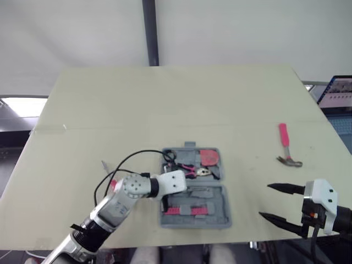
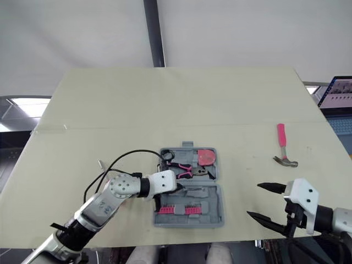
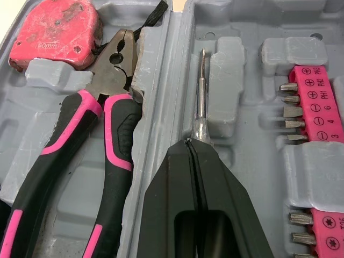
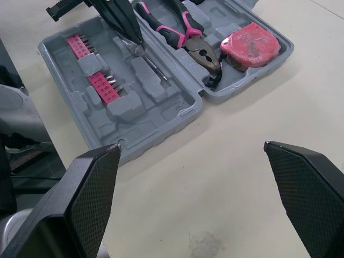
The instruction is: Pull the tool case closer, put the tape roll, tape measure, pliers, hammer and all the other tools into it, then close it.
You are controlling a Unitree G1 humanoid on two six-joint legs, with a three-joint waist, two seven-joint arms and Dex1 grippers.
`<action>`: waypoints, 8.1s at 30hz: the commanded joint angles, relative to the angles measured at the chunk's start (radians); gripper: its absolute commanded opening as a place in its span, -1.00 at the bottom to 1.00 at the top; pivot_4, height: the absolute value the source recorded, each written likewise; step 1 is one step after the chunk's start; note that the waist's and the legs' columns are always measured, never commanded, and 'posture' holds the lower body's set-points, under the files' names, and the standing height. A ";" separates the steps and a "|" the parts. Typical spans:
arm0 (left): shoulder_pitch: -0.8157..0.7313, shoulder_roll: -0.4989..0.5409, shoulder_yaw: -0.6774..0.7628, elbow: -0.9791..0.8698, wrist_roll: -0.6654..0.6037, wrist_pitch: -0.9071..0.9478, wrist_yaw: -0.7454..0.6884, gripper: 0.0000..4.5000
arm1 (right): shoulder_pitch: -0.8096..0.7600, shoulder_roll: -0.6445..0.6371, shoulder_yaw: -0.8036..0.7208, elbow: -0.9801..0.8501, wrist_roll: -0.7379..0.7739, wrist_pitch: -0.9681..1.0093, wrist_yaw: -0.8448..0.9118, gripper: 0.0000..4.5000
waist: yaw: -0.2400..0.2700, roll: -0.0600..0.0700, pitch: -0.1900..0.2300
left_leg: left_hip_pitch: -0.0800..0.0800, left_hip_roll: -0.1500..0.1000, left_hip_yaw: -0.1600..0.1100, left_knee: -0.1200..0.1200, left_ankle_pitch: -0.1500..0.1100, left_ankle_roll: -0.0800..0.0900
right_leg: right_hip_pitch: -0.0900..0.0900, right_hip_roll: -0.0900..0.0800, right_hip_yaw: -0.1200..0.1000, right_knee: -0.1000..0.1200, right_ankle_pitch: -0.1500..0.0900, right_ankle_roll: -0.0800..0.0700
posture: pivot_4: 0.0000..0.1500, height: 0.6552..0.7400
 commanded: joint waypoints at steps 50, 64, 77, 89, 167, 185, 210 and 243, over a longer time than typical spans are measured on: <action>1.231 -0.107 1.129 -0.203 -0.542 -0.470 -0.248 0.99 | 0.058 0.048 0.075 0.118 -0.055 -0.122 0.027 1.00 | -0.013 0.001 -0.002 | 0.000 0.001 0.000 0.000 -0.004 0.001 | 0.000 0.000 0.000 -0.007 -0.001 -0.003 | 1.00 1.00; 1.134 -0.051 1.042 -0.178 -0.596 -0.564 -0.264 0.99 | 0.009 0.036 0.077 0.160 -0.046 -0.117 0.019 1.00 | -0.028 0.001 -0.002 | 0.000 0.002 0.000 -0.001 -0.004 0.002 | 0.000 0.000 0.000 -0.004 -0.001 -0.003 | 1.00 1.00; 0.763 0.076 0.808 -0.360 -0.677 -0.306 -0.155 0.99 | -0.084 0.061 0.005 0.132 -0.017 0.064 -0.183 1.00 | -0.034 0.004 -0.002 | 0.000 0.002 0.000 -0.001 -0.004 0.001 | 0.001 0.001 0.000 -0.003 -0.001 -0.002 | 1.00 1.00; 0.764 0.060 0.741 -0.371 -0.643 -0.287 -0.101 0.99 | -0.615 0.056 0.023 0.298 0.031 0.678 -0.629 1.00 | -0.029 0.005 -0.002 | 0.000 0.002 0.001 0.000 -0.004 0.001 | -0.001 0.001 0.001 -0.002 -0.001 -0.001 | 1.00 1.00; 0.769 0.043 0.707 -0.561 -0.659 -0.094 0.122 1.00 | -1.170 0.064 0.397 1.083 -0.368 0.648 -0.606 -0.97 | -0.054 0.008 -0.003 | -0.002 0.002 0.003 -0.001 -0.004 0.001 | -0.003 0.001 0.002 -0.004 0.000 -0.001 | 1.00 1.00; 0.991 0.092 0.915 -0.322 -0.698 -0.325 -0.245 1.00 | -0.984 -0.546 0.698 -0.182 -0.062 1.004 -0.029 -0.97 | -0.053 0.011 0.007 | -0.006 0.003 0.005 -0.002 -0.005 0.000 | -0.010 0.002 0.004 -0.004 0.000 -0.001 | 1.00 1.00; 0.976 0.107 0.907 -0.136 -0.630 -0.557 -0.384 1.00 | -1.432 -0.161 1.258 -0.310 -0.139 1.092 -0.074 -0.97 | -0.059 0.009 0.006 | -0.009 0.003 0.007 -0.001 -0.005 0.000 | -0.017 0.002 0.005 0.000 0.000 -0.001 | 1.00 1.00; 0.989 0.127 0.893 -0.317 -0.619 -0.418 -0.251 1.00 | -1.579 0.106 1.520 -0.138 -0.144 1.154 -0.210 -0.97 | -0.085 0.008 0.006 | -0.009 0.003 0.008 -0.002 -0.005 0.000 | -0.019 0.002 0.004 0.003 -0.001 -0.001 | 1.00 1.00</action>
